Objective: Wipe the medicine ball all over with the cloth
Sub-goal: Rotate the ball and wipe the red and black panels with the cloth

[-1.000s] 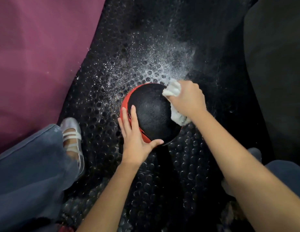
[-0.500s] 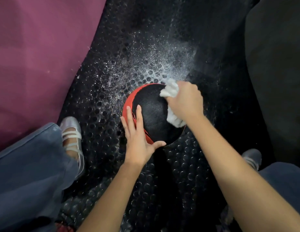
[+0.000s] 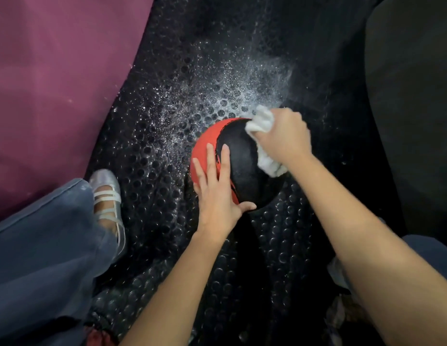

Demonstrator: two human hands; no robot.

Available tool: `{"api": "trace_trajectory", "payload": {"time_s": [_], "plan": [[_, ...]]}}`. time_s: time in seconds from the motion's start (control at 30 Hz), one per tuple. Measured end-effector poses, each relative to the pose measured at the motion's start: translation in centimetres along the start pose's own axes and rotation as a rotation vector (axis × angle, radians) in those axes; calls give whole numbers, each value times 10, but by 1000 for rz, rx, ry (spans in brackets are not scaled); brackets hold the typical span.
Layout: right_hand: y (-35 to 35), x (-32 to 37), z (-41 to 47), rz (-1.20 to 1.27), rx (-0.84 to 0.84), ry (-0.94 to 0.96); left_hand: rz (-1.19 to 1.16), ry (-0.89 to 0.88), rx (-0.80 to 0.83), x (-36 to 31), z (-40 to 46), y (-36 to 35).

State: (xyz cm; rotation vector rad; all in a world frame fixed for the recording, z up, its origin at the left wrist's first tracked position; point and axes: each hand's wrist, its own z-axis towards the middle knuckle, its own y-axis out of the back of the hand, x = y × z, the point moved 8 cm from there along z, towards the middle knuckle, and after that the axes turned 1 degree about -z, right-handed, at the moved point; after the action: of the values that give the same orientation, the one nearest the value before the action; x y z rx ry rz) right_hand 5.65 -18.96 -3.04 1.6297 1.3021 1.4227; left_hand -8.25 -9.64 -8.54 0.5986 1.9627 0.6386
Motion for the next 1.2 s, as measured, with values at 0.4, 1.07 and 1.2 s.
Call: {"api": "trace_trajectory", "payload": {"time_s": [0.4, 1.07, 1.2], "plan": [[9, -42, 19, 118, 6, -167, 97, -29, 39, -8, 2, -4], [6, -18, 31, -75, 85, -44, 144, -56, 88, -5, 1, -5], [-4, 4, 20, -118, 70, 66, 149, -50, 98, -9, 4, -4]]}}
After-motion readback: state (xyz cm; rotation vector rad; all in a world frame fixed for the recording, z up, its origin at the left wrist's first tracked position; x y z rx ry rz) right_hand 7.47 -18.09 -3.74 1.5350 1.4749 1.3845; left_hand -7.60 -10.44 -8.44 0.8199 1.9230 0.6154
